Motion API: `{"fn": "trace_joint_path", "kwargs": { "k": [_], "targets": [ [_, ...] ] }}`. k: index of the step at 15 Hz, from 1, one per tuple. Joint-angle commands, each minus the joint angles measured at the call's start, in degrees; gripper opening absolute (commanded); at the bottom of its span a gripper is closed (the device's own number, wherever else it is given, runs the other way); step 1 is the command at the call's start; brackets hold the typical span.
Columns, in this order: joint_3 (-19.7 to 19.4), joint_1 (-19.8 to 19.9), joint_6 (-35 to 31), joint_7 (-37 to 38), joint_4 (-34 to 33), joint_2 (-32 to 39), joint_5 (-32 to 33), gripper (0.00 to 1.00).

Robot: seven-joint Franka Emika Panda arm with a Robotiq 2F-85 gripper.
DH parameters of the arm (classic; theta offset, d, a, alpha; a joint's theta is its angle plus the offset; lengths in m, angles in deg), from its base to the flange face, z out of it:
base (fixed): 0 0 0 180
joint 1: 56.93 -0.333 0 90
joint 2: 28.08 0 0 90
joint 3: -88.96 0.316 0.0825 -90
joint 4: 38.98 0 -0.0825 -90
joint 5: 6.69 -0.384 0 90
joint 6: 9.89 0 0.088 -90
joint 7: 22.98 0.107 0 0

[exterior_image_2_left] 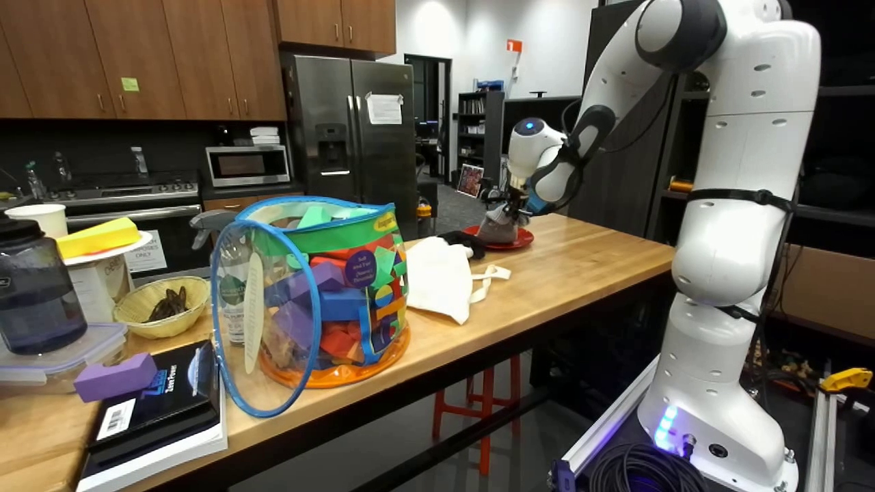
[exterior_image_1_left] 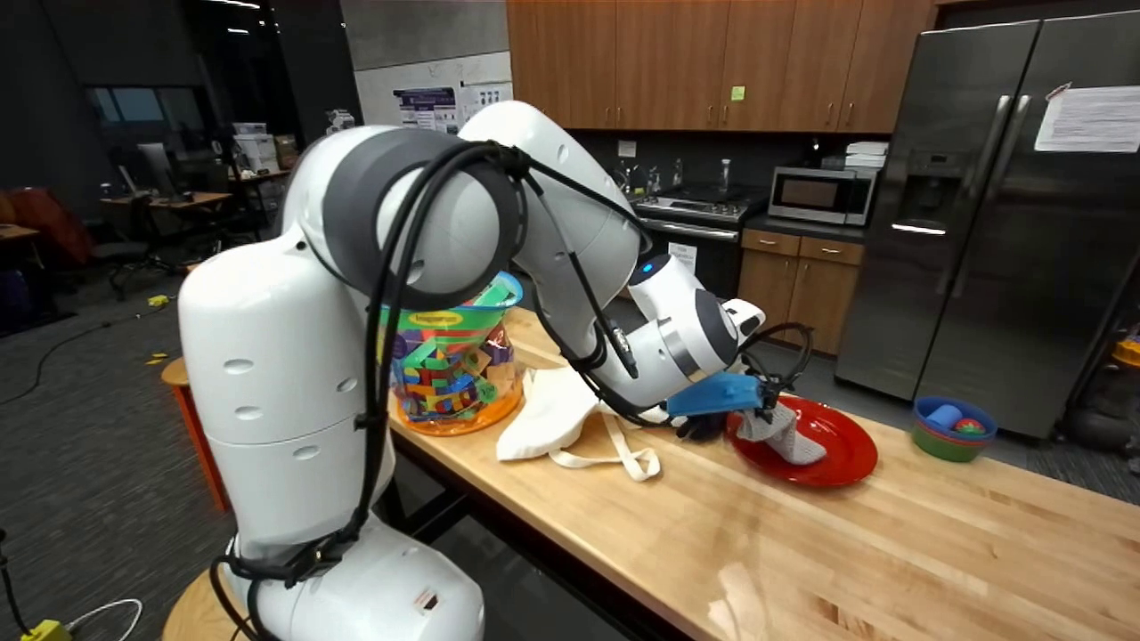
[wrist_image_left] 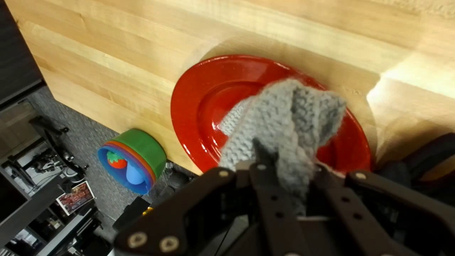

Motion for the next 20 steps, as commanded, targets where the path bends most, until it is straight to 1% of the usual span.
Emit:
{"fn": "trace_joint_path", "kwargs": {
  "k": [1,4,7,8,9,10,13,17,20],
  "targets": [
    [-0.5,0.1,4.8,6.7,6.0,-7.4,7.9,0.04],
    [-0.7,1.6,7.2,10.0,8.3,-9.9,11.5,0.04],
    [-1.3,3.1,7.2,11.1,8.6,-10.6,13.4,0.04],
    [3.8,9.1,6.3,10.2,8.1,-9.9,12.5,0.04],
    [-0.8,5.0,6.1,10.7,7.4,-9.7,13.5,0.04],
    [-0.4,6.3,5.3,10.1,6.5,-8.9,13.3,0.04],
    [-1.1,6.8,3.2,9.2,3.6,-7.1,12.6,0.04],
    [-2.1,6.7,-1.5,7.8,-1.9,-2.6,10.4,0.04],
    [-2.1,6.6,-5.3,7.1,-5.7,1.5,9.2,0.04]
  ]
}}
